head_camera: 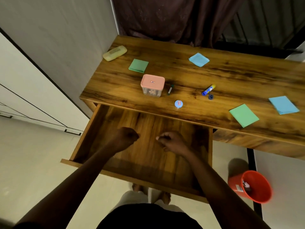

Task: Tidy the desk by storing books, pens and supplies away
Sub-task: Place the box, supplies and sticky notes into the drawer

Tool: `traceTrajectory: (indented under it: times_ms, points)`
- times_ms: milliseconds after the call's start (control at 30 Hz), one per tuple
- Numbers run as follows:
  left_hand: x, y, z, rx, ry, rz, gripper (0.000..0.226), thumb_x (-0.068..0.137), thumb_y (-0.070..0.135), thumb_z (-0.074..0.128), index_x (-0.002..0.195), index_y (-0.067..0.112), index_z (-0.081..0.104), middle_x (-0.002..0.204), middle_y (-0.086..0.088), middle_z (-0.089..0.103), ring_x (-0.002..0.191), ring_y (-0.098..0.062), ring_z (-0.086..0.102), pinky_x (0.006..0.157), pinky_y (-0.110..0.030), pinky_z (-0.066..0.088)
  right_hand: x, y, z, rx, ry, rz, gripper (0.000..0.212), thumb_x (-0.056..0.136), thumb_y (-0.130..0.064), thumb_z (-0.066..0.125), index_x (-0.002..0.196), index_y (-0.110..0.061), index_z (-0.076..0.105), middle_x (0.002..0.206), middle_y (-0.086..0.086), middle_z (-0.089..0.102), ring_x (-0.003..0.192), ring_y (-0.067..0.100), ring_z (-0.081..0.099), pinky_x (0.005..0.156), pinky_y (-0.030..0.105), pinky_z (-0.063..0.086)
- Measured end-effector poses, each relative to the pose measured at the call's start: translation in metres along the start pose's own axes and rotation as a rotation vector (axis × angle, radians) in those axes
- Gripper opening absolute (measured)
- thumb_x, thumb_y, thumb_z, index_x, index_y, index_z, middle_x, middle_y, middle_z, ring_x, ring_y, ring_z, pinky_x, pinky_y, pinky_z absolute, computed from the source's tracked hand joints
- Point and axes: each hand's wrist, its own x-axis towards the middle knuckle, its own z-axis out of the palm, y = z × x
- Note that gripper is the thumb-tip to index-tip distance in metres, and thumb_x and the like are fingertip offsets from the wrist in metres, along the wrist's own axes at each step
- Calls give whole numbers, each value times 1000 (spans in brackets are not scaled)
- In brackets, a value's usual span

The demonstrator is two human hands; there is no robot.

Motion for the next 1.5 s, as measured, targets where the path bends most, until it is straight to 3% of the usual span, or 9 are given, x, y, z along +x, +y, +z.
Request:
traceTrajectory:
  times_ms: [167, 267, 433, 600, 767, 867, 1067, 1267, 1500]
  points:
    - [41, 25, -30, -108, 271, 76, 13, 96, 21, 66, 106, 21, 75, 107, 2, 75, 97, -14, 69, 88, -30, 52, 28, -52, -22, 195, 187, -65, 15, 92, -40, 72, 100, -27, 74, 102, -5, 76, 96, 16, 73, 90, 46, 62]
    - [71, 48, -46, -206, 342, 65, 37, 97, 25, 65, 133, 15, 63, 126, 2, 66, 112, -13, 63, 94, -26, 47, 54, -77, -29, 210, 316, -85, 35, 81, -57, 70, 102, -29, 72, 109, -8, 74, 102, 15, 71, 92, 47, 60]
    - [131, 53, -65, -543, 350, -111, 72, 76, 48, 70, 140, 19, 55, 129, -4, 69, 114, -30, 67, 101, -51, 54, 94, -111, -29, 197, 525, -54, 39, 96, -30, 67, 131, -13, 65, 131, 6, 69, 122, 24, 63, 88, 22, 43]
    - [147, 71, -69, -716, 301, -83, 15, 98, 19, 62, 102, 12, 75, 114, -26, 72, 85, -32, 67, 82, -40, 53, 121, -119, -25, 259, 563, -54, 41, 100, -39, 62, 134, -16, 67, 130, 7, 70, 122, 28, 63, 103, 35, 48]
    - [153, 56, -64, -694, 281, -53, 16, 96, 28, 65, 104, 20, 77, 102, -17, 76, 91, -39, 71, 84, -47, 57, 121, -119, -17, 270, 623, -73, 34, 98, -39, 65, 116, -11, 74, 105, 5, 75, 95, 22, 65, 80, 27, 44]
    - [130, 41, -66, -725, 310, 5, 11, 94, 33, 68, 97, 29, 77, 102, -8, 77, 101, -35, 72, 89, -50, 59, 113, -113, -5, 234, 690, -66, 33, 95, -44, 68, 92, -11, 72, 83, 2, 73, 78, 24, 66, 73, 38, 52]
    - [45, 0, -69, -756, 340, 52, 27, 94, 39, 70, 117, 26, 72, 108, 7, 77, 103, -15, 73, 87, -41, 61, 72, -104, 43, 176, 646, -79, 28, 91, -46, 72, 96, -19, 75, 89, -2, 78, 84, 16, 74, 77, 34, 59]
    - [-9, -57, -55, -830, 405, -51, 22, 98, 28, 65, 119, 22, 71, 109, 2, 77, 103, -18, 74, 88, -48, 60, 48, -93, 113, 99, 494, 60, 27, 92, -43, 72, 104, -20, 72, 96, -9, 72, 87, 5, 66, 60, 14, 40]
    - [0, -94, -39, -917, 438, -234, 18, 97, 34, 66, 114, 32, 72, 107, 8, 77, 102, -20, 73, 93, -51, 59, 81, -80, 165, 321, 382, 183, 18, 92, -36, 74, 88, -36, 57, 104, -5, 70, 97, 16, 71, 78, 37, 62]
